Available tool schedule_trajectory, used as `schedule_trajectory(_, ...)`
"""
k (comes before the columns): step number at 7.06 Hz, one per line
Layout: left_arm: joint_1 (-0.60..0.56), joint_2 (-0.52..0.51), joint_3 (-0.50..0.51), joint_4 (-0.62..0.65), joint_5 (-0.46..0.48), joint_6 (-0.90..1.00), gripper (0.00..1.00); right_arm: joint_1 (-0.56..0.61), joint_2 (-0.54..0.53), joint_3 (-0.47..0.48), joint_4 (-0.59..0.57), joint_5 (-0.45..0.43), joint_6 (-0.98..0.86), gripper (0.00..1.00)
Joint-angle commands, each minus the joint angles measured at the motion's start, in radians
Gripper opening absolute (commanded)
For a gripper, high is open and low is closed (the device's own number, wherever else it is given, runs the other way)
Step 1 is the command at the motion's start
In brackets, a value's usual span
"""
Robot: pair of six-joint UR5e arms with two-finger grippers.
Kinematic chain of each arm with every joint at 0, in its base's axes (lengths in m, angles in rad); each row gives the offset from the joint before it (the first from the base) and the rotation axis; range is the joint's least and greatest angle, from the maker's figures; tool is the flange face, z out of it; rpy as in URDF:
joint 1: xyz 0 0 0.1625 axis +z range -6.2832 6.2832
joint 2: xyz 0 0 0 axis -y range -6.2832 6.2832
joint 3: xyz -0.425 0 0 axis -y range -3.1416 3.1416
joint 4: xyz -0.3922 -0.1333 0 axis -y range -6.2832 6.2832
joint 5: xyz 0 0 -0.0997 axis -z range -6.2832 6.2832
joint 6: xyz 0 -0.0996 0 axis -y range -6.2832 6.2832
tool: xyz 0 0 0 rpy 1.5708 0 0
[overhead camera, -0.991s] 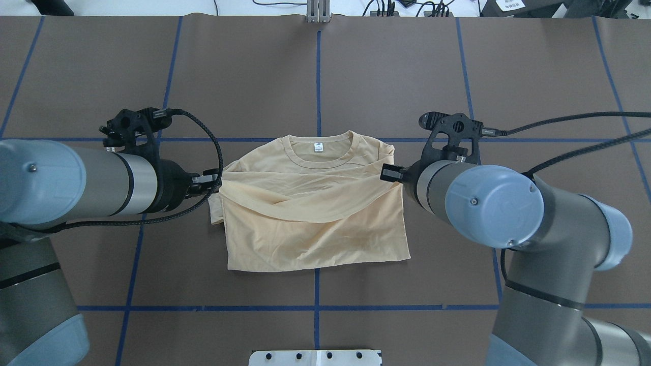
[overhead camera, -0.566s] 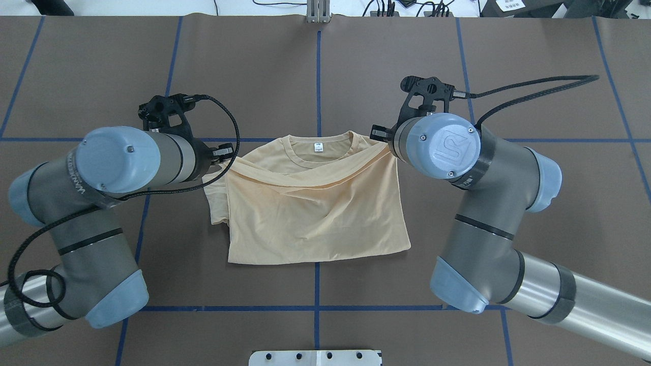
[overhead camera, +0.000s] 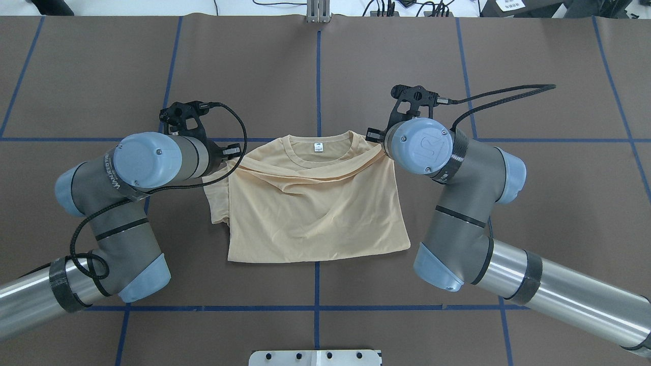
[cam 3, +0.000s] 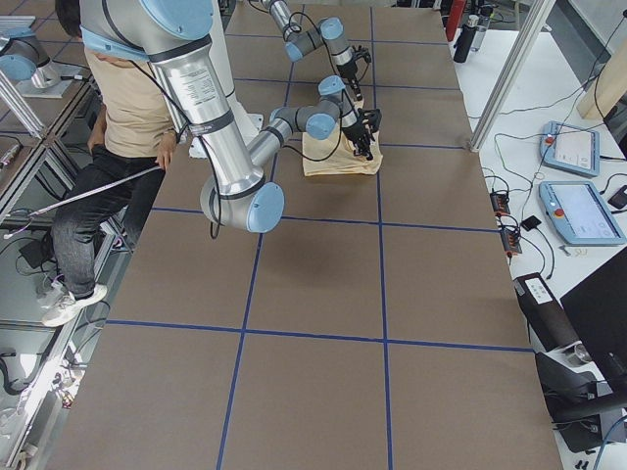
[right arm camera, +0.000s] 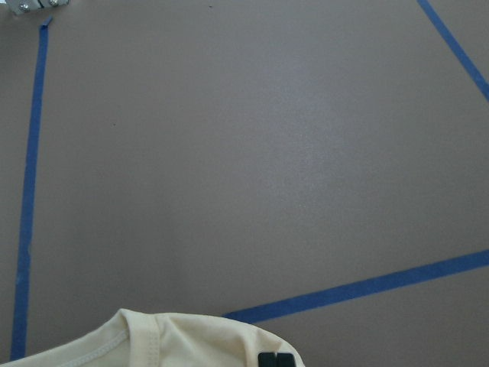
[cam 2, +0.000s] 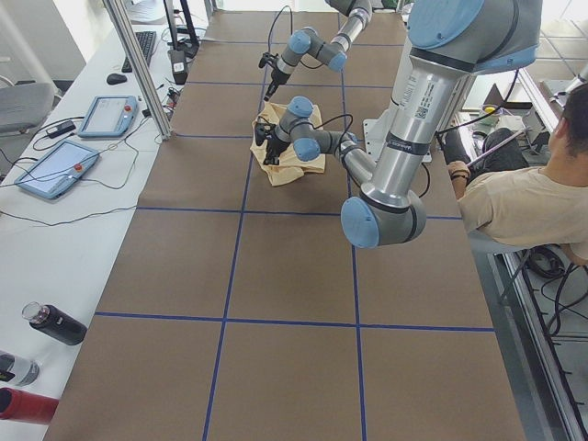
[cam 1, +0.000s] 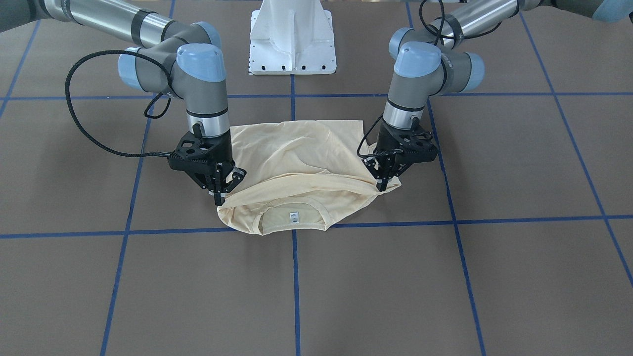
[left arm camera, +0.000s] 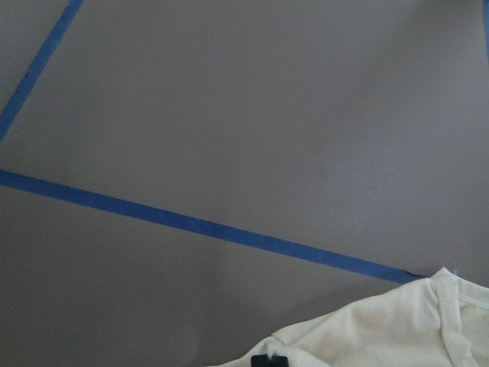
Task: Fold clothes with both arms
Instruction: 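Release the hem and raise both grippers above the folded shirt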
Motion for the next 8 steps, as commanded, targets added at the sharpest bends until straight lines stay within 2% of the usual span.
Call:
schedule_trajectory(1, -0.012, 0.0, -0.013, -0.008, -0.003, 0.032, 0.0, 0.017, 0.002, 0.001, 0.011, 0.013, -0.006, 0.0)
schedule_trajectory(2, -0.02, 0.001, -0.016, -0.008, -0.006, 0.038, 0.0, 0.031, 0.002, 0.003, 0.014, 0.055, -0.035, 0.0)
schedule_trajectory(6, -0.035, 0.01, -0.016, -0.012, -0.006, 0.083, 0.0, 0.032, -0.009, -0.002, 0.013, 0.057, -0.042, 0.0)
schedule_trajectory(7, -0.037, 0.012, -0.016, -0.012, -0.006, 0.087, 0.15, 0.037, -0.007, -0.003, 0.013, 0.057, -0.061, 0.08)
schedule_trajectory(8, -0.042, 0.013, -0.016, -0.012, -0.009, 0.105, 0.38, 0.043, -0.006, -0.005, 0.011, 0.057, -0.061, 0.44)
